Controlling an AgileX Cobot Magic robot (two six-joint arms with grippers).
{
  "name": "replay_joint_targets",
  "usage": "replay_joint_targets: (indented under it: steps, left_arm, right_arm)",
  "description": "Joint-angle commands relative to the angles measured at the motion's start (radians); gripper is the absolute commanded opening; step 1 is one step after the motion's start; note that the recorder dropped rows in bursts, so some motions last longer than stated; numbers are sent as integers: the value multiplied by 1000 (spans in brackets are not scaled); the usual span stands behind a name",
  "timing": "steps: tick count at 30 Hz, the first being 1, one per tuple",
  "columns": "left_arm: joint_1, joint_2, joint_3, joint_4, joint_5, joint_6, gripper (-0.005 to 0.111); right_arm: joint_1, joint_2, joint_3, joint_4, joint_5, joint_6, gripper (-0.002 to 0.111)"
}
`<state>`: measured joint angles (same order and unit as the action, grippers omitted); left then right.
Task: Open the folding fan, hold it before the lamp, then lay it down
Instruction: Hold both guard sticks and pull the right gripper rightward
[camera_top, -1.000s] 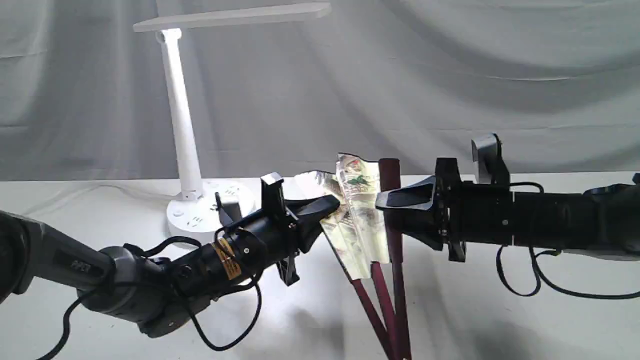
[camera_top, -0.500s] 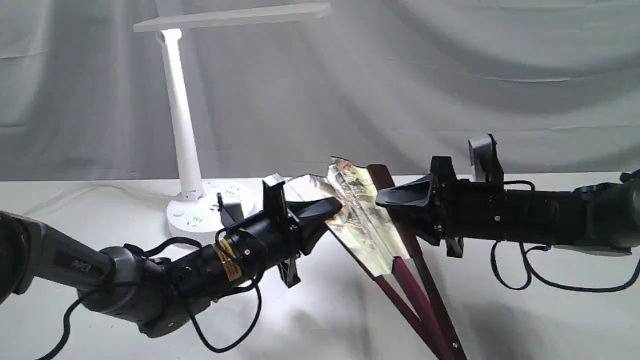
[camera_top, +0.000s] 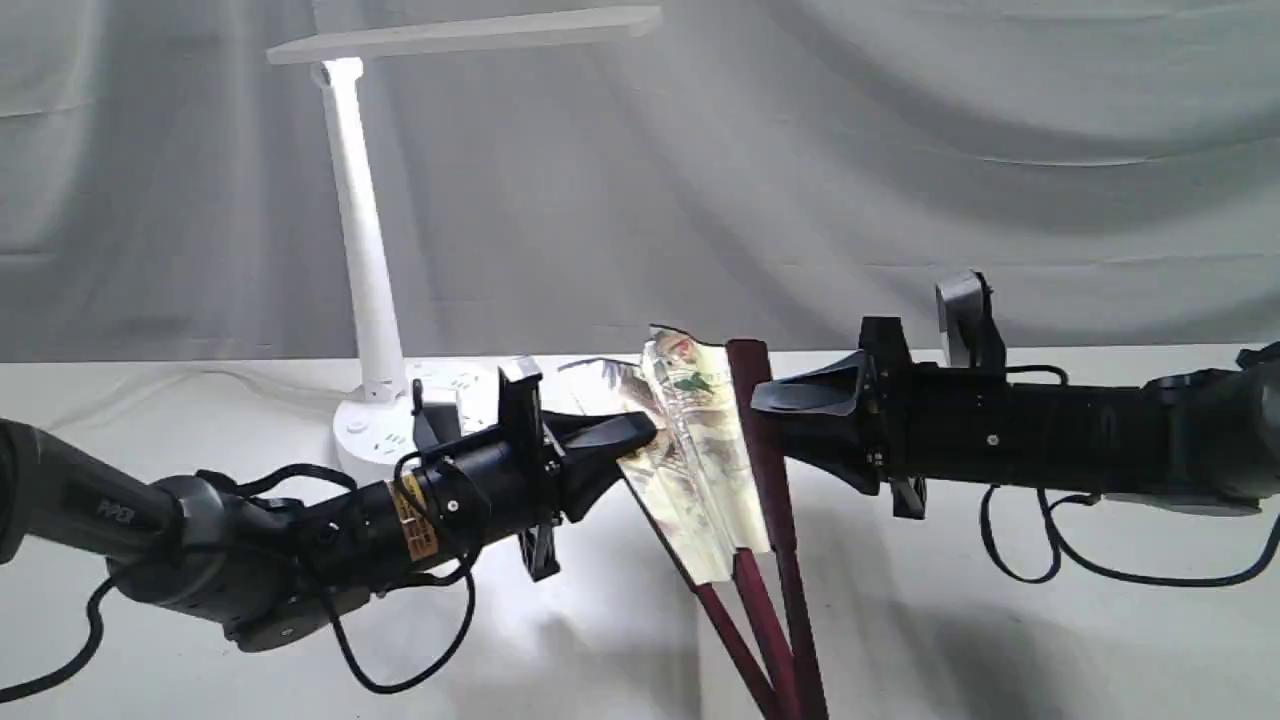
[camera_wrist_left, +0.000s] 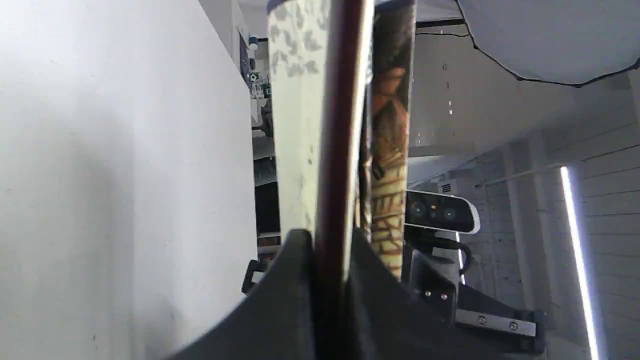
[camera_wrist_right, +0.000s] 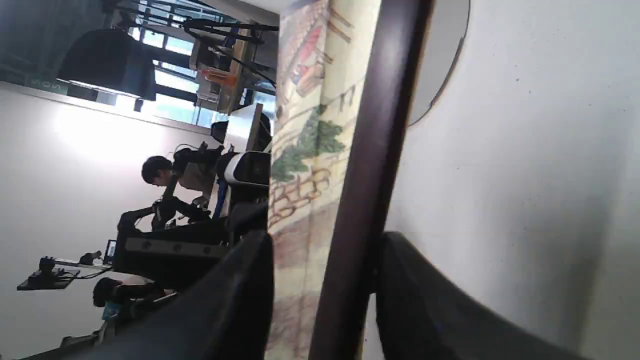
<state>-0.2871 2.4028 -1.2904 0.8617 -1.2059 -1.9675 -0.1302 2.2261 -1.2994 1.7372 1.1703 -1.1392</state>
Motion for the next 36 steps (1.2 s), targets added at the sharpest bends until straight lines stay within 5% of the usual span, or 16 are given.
replay_joint_targets:
  steps: [1,36]
  left_arm:
    - [-2,-2,-7,12,-15,-13,0]
    - [-20,-21,-7,96,-15,-20,0]
  right_arm:
    - [-8,0,-7,7,17,-7,35]
    - [1,49,-7,7,11,-12,32]
